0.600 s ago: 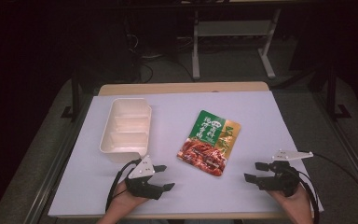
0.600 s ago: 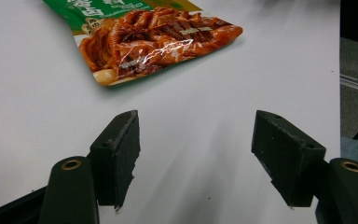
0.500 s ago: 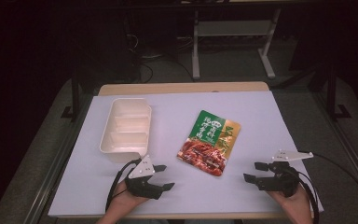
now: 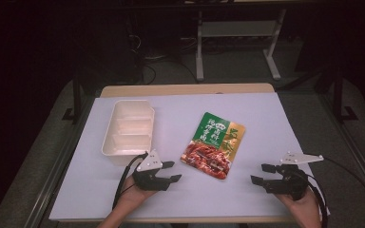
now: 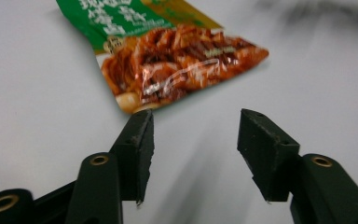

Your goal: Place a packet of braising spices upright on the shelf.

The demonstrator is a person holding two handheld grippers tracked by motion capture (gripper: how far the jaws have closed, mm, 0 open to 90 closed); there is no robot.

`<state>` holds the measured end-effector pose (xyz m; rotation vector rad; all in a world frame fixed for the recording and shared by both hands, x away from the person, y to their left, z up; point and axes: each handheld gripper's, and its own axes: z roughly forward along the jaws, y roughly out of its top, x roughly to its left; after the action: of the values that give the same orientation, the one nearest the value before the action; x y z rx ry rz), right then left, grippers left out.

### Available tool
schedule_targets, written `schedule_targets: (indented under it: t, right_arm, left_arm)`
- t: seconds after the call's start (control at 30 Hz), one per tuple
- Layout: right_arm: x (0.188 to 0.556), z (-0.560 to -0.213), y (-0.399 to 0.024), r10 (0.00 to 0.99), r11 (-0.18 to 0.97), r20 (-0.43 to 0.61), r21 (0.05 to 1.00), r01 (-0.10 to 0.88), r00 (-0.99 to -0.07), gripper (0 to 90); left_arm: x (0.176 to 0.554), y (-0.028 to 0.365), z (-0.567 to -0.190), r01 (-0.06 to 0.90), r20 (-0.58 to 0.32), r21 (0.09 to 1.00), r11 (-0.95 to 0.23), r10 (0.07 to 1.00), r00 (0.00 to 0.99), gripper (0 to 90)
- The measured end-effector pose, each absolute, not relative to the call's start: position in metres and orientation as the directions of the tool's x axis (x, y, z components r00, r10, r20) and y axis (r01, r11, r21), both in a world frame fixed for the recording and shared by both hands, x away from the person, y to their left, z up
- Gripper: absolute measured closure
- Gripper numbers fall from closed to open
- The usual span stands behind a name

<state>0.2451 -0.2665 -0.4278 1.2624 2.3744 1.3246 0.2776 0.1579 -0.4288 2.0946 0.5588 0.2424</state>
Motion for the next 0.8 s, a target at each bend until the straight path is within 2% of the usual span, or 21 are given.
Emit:
schedule_targets:
  t: [0.3, 0.33, 0.4, 0.47, 0.67, 0.8]
  right_arm:
    - [0.245, -0.429, -0.268, 0.73, 0.26, 0.254, 0.756, 0.601, -0.634, 33.3]
    - [0.246, -0.428, -0.269, 0.733, 0.249, 0.26, 0.758, 0.603, -0.629, 34.9]
    - [0.246, -0.428, -0.269, 0.736, 0.247, 0.257, 0.759, 0.603, -0.626, 35.9]
    - [0.25, -0.429, -0.269, 0.747, 0.236, 0.266, 0.751, 0.616, -0.61, 40.1]
    - [0.26, -0.43, -0.263, 0.756, 0.243, 0.263, 0.737, 0.63, -0.599, 43.4]
    - [0.267, -0.431, -0.256, 0.766, 0.246, 0.255, 0.732, 0.635, -0.59, 42.5]
  left_arm:
    - [0.3, 0.134, -0.417, 0.286, -0.007, 0.816, -0.502, 0.486, 0.874, 64.0]
    - [0.303, 0.131, -0.417, 0.284, 0.0, 0.812, -0.51, 0.485, 0.874, 69.2]
    - [0.309, 0.126, -0.418, 0.291, -0.002, 0.799, -0.526, 0.482, 0.876, 70.8]
    - [0.315, 0.121, -0.422, 0.304, 0.001, 0.783, -0.543, 0.489, 0.872, 76.0]
    - [0.329, 0.108, -0.43, 0.334, -0.006, 0.754, -0.566, 0.502, 0.865, 83.7]
    - [0.336, 0.1, -0.435, 0.353, -0.018, 0.716, -0.602, 0.49, 0.872, 87.0]
